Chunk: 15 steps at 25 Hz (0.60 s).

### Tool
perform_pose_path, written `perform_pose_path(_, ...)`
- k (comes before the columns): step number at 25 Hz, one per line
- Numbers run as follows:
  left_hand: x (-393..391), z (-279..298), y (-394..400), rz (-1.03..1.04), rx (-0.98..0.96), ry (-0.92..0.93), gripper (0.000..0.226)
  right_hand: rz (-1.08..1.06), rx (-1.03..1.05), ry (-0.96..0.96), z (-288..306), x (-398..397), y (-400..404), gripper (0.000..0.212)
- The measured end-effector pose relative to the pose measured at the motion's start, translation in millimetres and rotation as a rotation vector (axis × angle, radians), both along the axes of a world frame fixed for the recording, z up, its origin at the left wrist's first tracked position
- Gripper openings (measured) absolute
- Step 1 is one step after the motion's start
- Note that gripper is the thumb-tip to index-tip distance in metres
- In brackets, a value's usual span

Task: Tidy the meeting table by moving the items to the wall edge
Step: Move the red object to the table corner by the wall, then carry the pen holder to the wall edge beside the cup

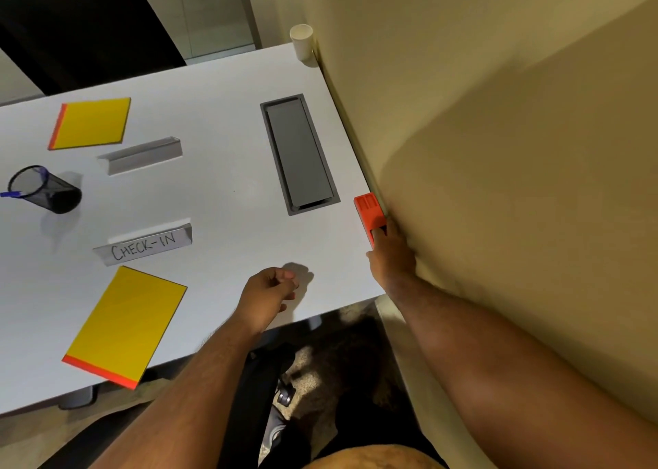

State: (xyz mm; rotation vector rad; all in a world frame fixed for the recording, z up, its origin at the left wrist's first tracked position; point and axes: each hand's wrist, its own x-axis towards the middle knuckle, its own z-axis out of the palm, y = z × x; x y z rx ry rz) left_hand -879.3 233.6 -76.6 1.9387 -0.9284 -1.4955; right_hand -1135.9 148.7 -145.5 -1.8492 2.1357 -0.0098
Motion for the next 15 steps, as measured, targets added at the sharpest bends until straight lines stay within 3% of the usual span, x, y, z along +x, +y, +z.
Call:
perform_pose_path(3, 5.3, 7.9, -3.0, 0.022, -0.015, -0.010, 0.012, -0.048, -0.144, -0.084, 8.9, 12.2, 10.4, 0.040)
perform_pose_path(6, 16.8, 21.5, 1.5, 0.072, -0.054, 0.005, 0.014, -0.006, -0.258, -0.396, 21.9, 45.7, 28.2, 0.021)
perform_pose_path(11, 63.5, 49.0, 28.1, 0.270, -0.135, -0.040, 0.015, 0.246, -0.131, -0.669, 48.8, 135.9, 43.0, 0.011)
perform_pose_path(15, 123.4, 68.6, 61.6, 0.431, -0.183, -0.073, 0.019, 0.447, -0.059, -0.675, 79.8, 212.1, 60.1, 0.009)
